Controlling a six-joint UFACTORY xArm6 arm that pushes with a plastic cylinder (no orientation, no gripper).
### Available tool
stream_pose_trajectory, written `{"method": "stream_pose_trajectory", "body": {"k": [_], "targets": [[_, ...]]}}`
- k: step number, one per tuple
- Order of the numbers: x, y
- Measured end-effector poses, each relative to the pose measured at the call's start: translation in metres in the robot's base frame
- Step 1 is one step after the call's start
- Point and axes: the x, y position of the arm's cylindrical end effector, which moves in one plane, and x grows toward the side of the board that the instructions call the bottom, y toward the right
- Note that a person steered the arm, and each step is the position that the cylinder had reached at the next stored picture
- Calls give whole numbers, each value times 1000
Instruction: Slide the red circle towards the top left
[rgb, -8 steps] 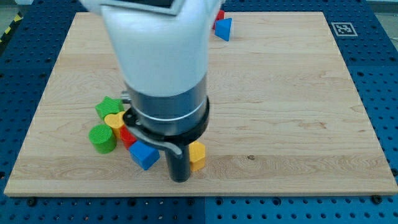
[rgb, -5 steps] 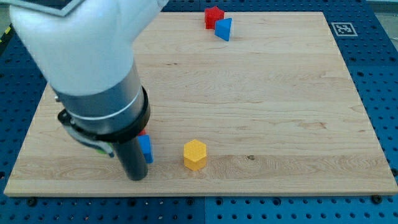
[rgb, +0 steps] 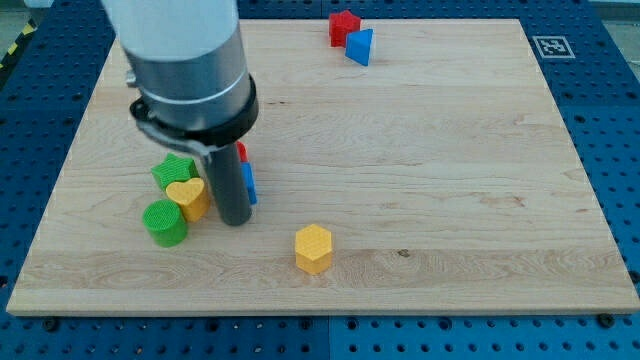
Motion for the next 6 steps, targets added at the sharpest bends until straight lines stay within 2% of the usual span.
{"method": "stream_pose_trajectory", "body": {"k": [1,3,5,6], "targets": [[-44,0],[-104,0],[-104,-44],[-118,-57]]}}
